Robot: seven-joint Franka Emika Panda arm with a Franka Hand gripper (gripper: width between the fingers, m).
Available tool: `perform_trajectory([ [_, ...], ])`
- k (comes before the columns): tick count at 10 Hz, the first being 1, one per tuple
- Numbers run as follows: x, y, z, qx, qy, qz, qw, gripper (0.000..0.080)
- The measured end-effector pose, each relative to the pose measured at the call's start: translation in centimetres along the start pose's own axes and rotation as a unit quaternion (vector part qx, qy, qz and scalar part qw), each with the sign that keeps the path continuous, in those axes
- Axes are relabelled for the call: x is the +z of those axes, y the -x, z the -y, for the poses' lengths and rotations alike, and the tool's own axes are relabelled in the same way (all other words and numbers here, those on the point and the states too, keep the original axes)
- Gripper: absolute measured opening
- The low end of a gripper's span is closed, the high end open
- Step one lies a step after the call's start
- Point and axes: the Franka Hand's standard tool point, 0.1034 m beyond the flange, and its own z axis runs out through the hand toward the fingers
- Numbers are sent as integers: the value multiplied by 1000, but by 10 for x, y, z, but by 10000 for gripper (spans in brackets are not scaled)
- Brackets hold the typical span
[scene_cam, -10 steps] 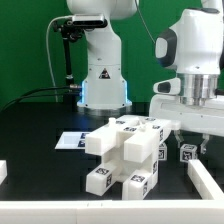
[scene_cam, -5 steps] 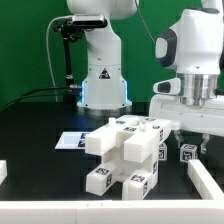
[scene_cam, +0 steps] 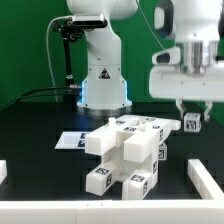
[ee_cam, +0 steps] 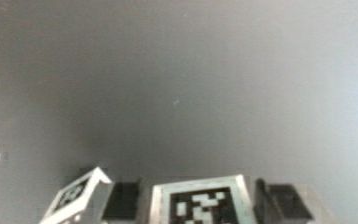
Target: Assemble chair
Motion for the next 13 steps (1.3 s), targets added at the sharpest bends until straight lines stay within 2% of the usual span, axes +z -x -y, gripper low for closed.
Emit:
perform_trajectory([
  [1, -18, -4, 2, 3, -10, 5, 1000, 284],
  [2, -36, -10, 2, 2, -15, 9, 1000, 284],
  [3, -50, -22, -1, -14, -12, 4, 1000, 284],
  [4, -51, -40, 1, -51, -6, -17, 999, 284],
  [5, -43, -45, 4, -58, -5, -25, 998, 284],
  [7, -44, -42, 3, -59, -5, -23, 998, 284],
  [8, -42, -44, 2, -69, -3, -24, 997, 284],
  [9, -37, -54, -8, -98, 3, -27, 995, 284],
  [10, -46, -66, -15, -117, 10, -22, 993, 284],
  [11, -59, -85, -17, -157, 9, -34, 987, 284],
  [12, -65, -101, -19, -170, 8, -43, 984, 284],
  [13, -66, -107, -16, -171, 9, -47, 984, 284],
])
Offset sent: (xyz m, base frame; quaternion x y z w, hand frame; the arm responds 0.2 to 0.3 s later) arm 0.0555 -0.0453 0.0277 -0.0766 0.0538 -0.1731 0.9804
